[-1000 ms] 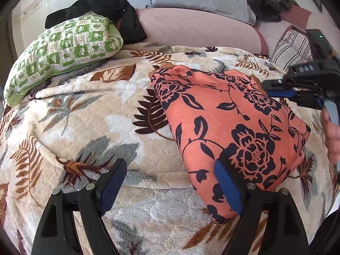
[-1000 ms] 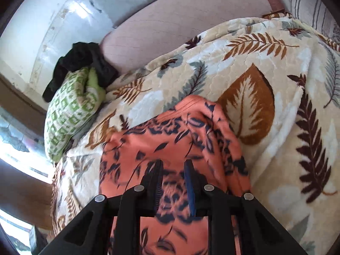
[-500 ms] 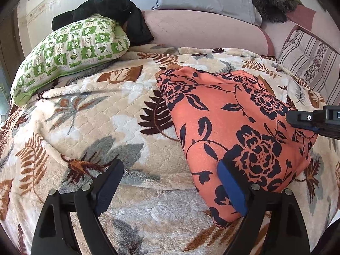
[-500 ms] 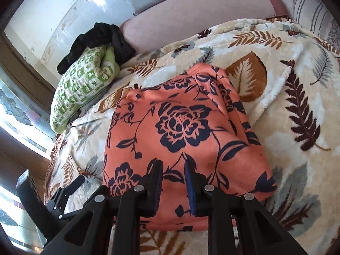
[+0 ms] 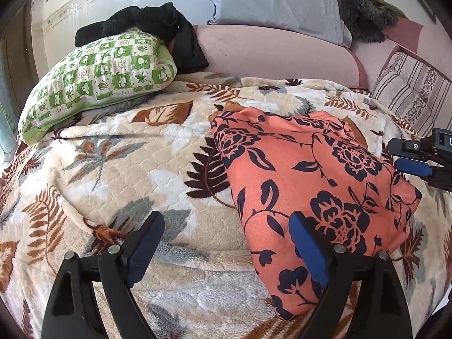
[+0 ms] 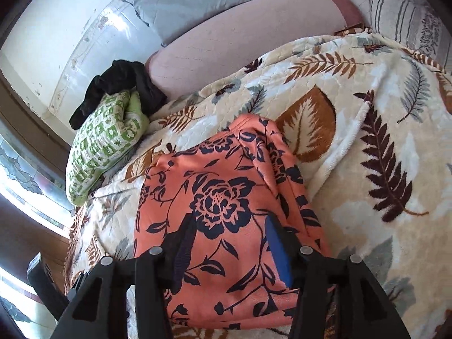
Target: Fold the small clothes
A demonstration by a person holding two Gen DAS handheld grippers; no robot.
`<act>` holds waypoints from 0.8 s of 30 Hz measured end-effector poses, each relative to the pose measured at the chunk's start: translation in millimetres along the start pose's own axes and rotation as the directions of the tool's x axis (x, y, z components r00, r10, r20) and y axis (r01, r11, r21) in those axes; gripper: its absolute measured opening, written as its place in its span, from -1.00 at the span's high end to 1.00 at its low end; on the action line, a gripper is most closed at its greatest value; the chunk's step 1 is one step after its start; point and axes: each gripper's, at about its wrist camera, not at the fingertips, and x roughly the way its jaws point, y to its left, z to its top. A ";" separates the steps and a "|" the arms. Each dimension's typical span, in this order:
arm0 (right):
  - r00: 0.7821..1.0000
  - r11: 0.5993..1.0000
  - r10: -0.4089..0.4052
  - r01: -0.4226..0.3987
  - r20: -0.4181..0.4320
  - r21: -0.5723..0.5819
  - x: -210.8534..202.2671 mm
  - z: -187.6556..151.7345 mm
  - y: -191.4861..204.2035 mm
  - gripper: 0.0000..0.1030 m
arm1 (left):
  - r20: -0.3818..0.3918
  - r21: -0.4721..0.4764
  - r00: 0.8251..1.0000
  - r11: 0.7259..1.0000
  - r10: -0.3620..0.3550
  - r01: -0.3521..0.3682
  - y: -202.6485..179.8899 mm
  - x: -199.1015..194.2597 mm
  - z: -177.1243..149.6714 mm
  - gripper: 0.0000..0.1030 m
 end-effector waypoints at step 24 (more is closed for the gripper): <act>0.996 0.997 -0.052 0.057 -0.078 0.056 10.0 -2.5 -24.7 0.27 | -0.018 -0.035 1.000 0.999 0.015 -0.016 11.1 6.1 4.9 -0.75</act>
